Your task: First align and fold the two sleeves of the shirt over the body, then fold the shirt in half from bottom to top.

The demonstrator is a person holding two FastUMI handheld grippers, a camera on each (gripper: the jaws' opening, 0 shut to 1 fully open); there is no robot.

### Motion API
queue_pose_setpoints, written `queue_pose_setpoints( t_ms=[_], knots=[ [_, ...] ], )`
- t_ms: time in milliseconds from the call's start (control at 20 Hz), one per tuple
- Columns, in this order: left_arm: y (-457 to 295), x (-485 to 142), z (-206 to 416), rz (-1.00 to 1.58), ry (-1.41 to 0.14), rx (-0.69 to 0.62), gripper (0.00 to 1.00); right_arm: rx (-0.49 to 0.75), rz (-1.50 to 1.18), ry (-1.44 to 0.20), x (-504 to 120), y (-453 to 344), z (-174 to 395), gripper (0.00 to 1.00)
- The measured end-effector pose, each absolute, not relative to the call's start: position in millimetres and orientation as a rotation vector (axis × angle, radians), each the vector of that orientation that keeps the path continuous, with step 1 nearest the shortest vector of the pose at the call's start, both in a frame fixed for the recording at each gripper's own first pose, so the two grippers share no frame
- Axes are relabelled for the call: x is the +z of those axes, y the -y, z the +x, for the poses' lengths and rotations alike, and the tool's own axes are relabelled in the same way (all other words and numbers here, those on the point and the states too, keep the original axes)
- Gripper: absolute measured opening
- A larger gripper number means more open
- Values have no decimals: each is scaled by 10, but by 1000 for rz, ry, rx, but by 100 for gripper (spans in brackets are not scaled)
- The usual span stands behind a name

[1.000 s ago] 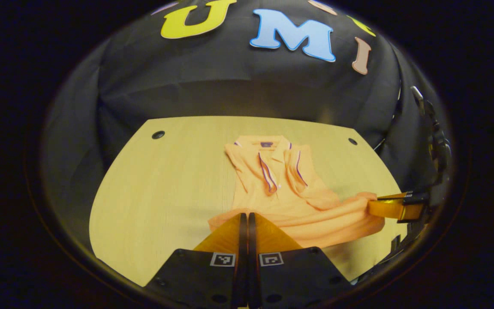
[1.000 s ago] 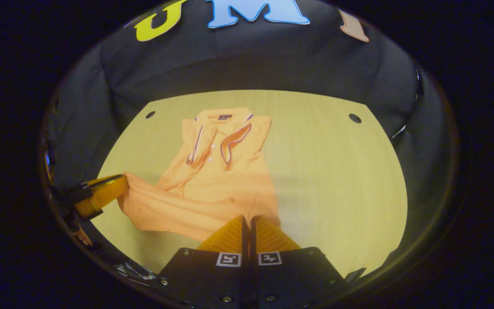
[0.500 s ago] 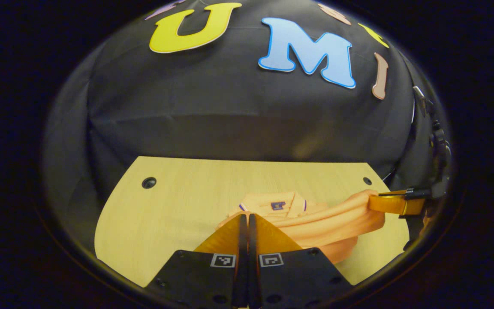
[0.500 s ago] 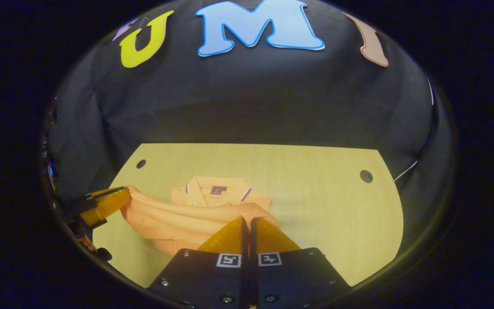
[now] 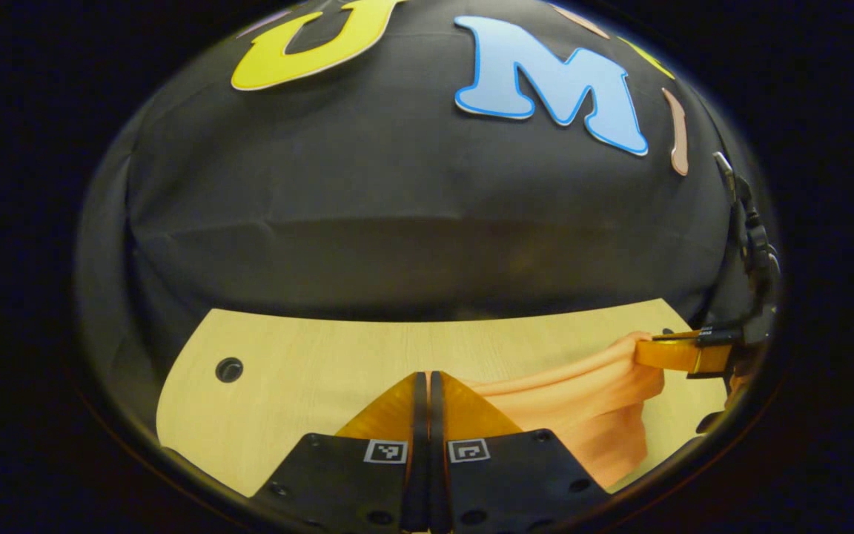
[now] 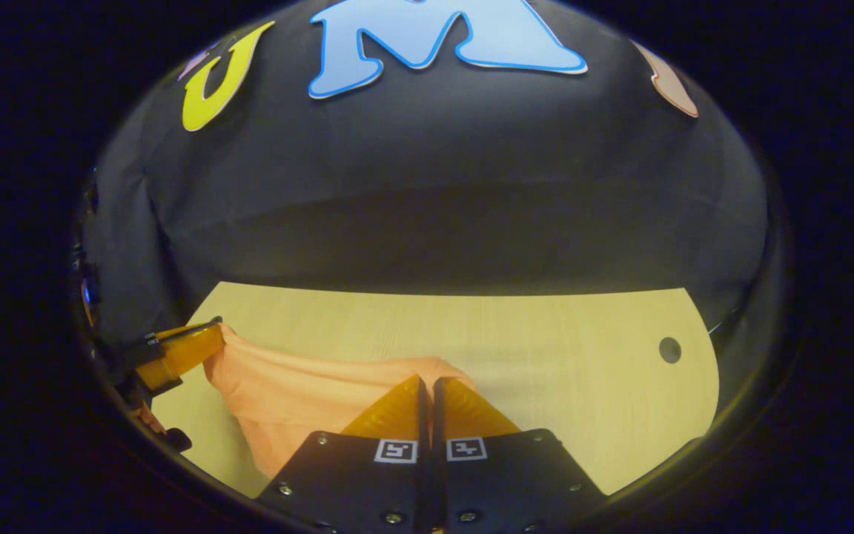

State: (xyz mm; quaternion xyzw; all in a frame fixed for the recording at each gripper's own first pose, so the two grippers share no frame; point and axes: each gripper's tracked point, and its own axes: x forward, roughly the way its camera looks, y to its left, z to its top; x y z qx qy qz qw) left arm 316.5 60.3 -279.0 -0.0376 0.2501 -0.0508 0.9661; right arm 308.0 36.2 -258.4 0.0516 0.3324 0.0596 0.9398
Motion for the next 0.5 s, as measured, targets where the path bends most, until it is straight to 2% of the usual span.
queue_pose_setpoints(
  t_ms=[500],
  knots=[
    [-595,-3501,3621,-101,-496,-102,6,149,66,-656,-3249,-314,3431,0]
  ],
)
